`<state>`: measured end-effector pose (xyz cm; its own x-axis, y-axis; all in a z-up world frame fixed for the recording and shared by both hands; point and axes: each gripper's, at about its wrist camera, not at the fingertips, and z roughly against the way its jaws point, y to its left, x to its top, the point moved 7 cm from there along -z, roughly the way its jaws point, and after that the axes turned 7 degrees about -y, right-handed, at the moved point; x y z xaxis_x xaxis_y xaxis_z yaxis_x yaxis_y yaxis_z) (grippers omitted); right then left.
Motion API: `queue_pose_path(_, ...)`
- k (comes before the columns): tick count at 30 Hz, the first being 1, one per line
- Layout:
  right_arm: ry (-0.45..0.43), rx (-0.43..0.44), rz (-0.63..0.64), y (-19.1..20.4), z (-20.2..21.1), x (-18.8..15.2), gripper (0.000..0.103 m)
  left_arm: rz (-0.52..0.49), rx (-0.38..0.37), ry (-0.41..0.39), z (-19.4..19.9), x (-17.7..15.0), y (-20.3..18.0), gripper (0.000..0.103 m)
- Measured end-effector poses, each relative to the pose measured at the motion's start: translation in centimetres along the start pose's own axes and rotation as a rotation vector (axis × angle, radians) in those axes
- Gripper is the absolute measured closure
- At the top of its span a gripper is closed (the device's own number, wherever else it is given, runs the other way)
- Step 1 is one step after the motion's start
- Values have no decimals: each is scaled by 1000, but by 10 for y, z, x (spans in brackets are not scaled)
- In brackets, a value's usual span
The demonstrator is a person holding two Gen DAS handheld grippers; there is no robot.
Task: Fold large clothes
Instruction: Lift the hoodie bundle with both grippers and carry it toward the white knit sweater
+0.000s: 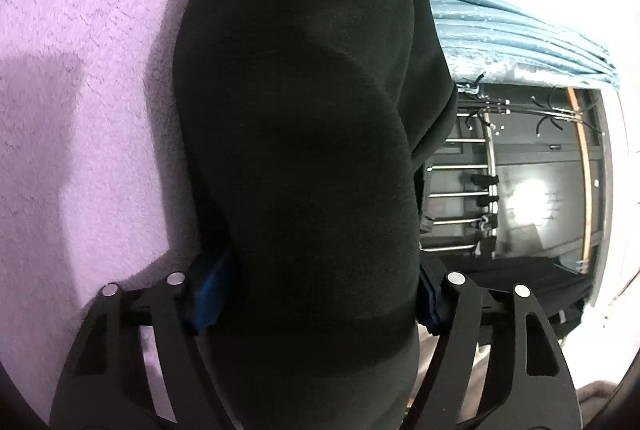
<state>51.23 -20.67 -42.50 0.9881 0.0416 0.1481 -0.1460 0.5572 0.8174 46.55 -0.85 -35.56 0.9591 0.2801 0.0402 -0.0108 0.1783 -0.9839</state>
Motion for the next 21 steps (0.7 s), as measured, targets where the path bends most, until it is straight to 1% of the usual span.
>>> queue_pose_path(2, -20, 15, -8, 1, 0, -3, 50, 22, -29, -4, -1, 0, 1, 35)
queue_pose_path(7, -49, 64, 9, 5, 4, -19, 55, 23, -72, -3, -1, -2, -3, 40)
queue_pose_path(8, -53, 68, 17, 7, 6, -23, 55, 15, -75, -1, 3, -2, -1, 40)
queue_pose_path(14, -98, 114, 51, 30, 16, -42, 56, -26, -79, 14, 3, -11, -21, 45)
queue_pose_path(21, -138, 168, 86, 54, 28, -68, 58, -74, -90, 23, 15, -39, -51, 49)
